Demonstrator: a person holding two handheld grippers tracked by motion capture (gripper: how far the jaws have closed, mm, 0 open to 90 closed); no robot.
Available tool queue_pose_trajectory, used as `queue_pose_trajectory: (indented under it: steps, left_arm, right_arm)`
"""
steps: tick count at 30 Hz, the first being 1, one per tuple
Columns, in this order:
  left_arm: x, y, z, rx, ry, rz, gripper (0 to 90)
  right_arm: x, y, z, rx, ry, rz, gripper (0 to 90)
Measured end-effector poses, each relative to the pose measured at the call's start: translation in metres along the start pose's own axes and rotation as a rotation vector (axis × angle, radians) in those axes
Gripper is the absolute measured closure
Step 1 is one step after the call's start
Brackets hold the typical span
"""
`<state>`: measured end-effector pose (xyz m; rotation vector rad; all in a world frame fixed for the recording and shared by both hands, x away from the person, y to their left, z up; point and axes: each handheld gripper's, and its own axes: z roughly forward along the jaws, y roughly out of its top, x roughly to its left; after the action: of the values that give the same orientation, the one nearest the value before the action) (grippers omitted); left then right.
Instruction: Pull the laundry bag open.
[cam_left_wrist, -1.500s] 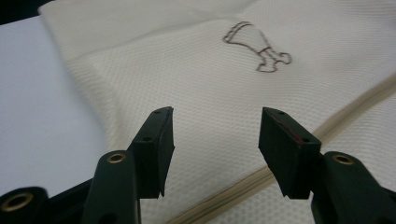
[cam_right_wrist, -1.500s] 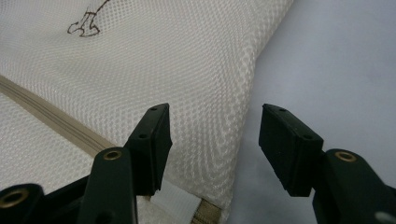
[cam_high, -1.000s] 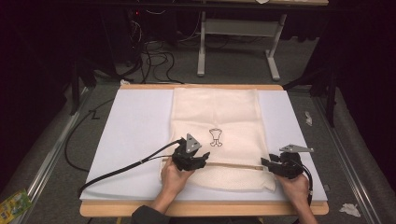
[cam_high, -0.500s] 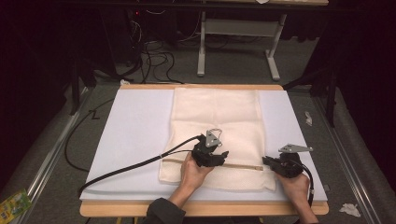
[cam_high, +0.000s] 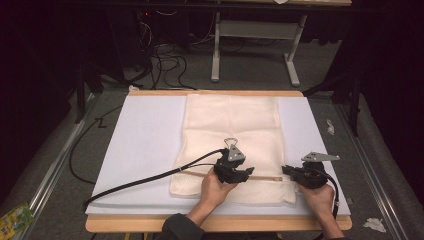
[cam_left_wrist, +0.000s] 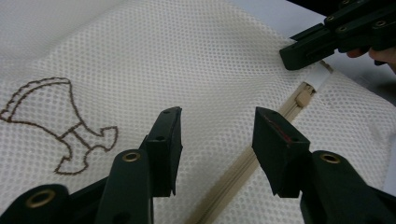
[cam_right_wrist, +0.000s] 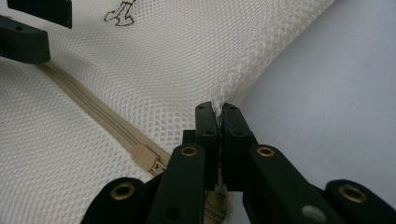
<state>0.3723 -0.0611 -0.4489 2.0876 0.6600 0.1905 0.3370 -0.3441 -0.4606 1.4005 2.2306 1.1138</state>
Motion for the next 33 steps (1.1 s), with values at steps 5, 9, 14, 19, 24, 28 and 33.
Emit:
queue_pose_trajectory:
  steps: [5, 9, 14, 19, 24, 28, 33]
  left_arm:
    - [-0.01, 0.005, 0.007, 0.02, -0.026, 0.024, 52.4]
    - [-0.02, 0.01, 0.016, 0.021, -0.11, 0.017, 55.0]
    - [-0.031, 0.01, 0.022, 0.019, -0.115, 0.056, 55.8]
    - [-0.042, 0.011, 0.032, 0.043, -0.128, 0.082, 58.0]
    - [-0.049, 0.011, 0.038, 0.055, -0.152, 0.071, 60.0]
    - [-0.051, 0.015, 0.043, 0.063, -0.146, 0.089, 60.1]
    - [-0.049, 0.018, 0.048, 0.053, -0.151, 0.062, 62.2]
  right_arm:
    - [0.001, 0.005, -0.003, -0.009, 0.009, 0.0, 88.6]
    - [-0.001, 0.005, -0.005, -0.033, 0.017, 0.007, 88.5]
    - [0.001, 0.007, -0.007, -0.037, 0.015, -0.002, 88.5]
    - [0.003, 0.01, -0.011, -0.056, 0.016, -0.006, 88.5]
    - [0.004, 0.011, -0.013, -0.069, 0.026, 0.004, 88.5]
    - [0.003, 0.011, -0.014, -0.083, 0.04, 0.007, 88.6]
    - [0.005, 0.014, -0.015, -0.092, 0.043, -0.004, 88.6]
